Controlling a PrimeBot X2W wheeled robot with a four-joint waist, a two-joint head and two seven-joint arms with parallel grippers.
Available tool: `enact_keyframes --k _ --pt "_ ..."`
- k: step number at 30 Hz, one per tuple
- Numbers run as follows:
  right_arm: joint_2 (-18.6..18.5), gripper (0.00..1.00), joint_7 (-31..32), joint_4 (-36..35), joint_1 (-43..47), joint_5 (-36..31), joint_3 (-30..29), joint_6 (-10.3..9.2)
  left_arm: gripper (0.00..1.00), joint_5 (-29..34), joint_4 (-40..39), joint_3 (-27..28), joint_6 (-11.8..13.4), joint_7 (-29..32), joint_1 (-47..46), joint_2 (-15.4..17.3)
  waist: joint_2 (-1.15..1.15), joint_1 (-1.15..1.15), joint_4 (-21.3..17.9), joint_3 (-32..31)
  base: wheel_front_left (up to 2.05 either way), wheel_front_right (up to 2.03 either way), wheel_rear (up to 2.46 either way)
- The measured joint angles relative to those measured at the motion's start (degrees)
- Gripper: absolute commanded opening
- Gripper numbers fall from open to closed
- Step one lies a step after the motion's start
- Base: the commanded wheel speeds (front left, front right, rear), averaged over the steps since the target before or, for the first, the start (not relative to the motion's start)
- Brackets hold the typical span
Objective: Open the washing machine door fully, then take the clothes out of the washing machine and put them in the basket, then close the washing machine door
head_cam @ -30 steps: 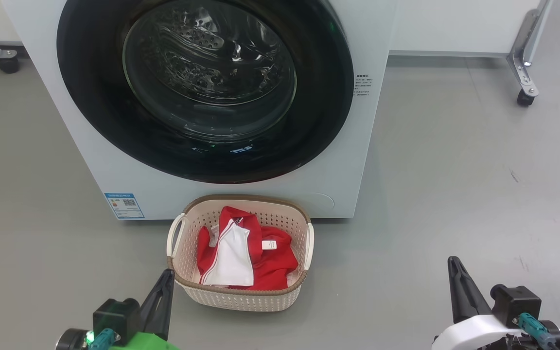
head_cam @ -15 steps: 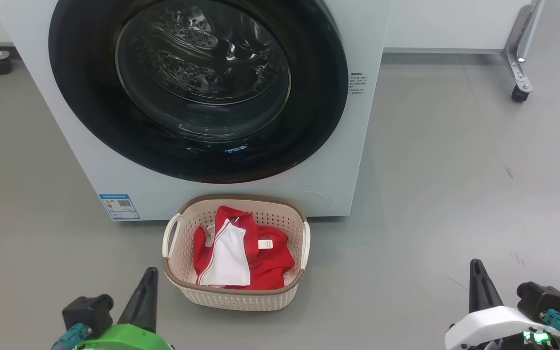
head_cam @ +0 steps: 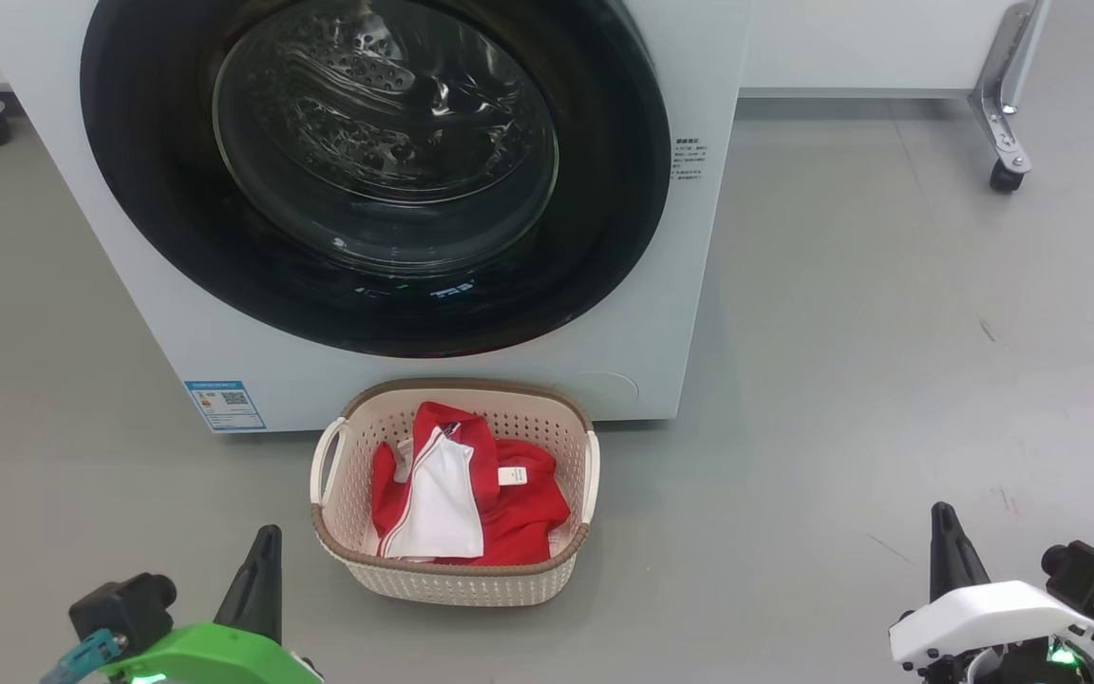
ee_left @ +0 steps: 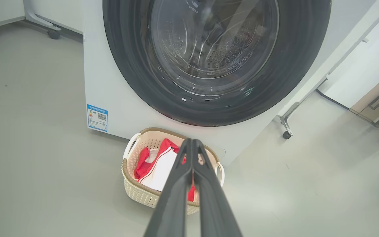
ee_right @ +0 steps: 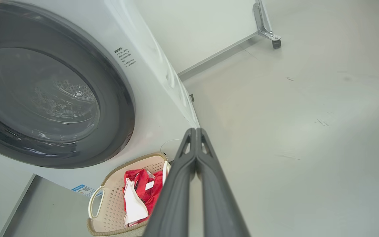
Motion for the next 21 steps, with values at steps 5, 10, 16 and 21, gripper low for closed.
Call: enact_keyframes --k 5,10,16,21 --pt "0.05 0.0 1.19 0.35 -0.26 4.41 -0.94 0.53 0.0 -4.43 0.63 1.42 -0.63 0.81 -0.09 -0.18 0.0 0.0 -0.31 0.1 0.0 0.0 0.0" --pt "0.11 0.0 2.0 0.66 -1.16 8.11 -1.8 1.04 0.0 -7.9 1.04 2.44 -1.01 1.42 -0.3 -0.34 0.0 0.0 -0.57 0.19 0.0 0.0 0.0" --pt "0.2 0.0 3.02 1.07 -1.43 12.45 -2.77 1.65 0.0 -12.2 1.48 3.67 -1.49 2.04 -0.65 -0.48 0.0 0.0 -0.88 0.29 0.0 0.0 0.0" --pt "0.27 0.0 4.05 1.4 -2.37 16.11 -3.63 2.25 0.0 -15.68 2.07 4.88 -1.99 2.57 -0.83 -0.65 0.0 0.0 -1.14 0.37 0.0 0.0 0.0"
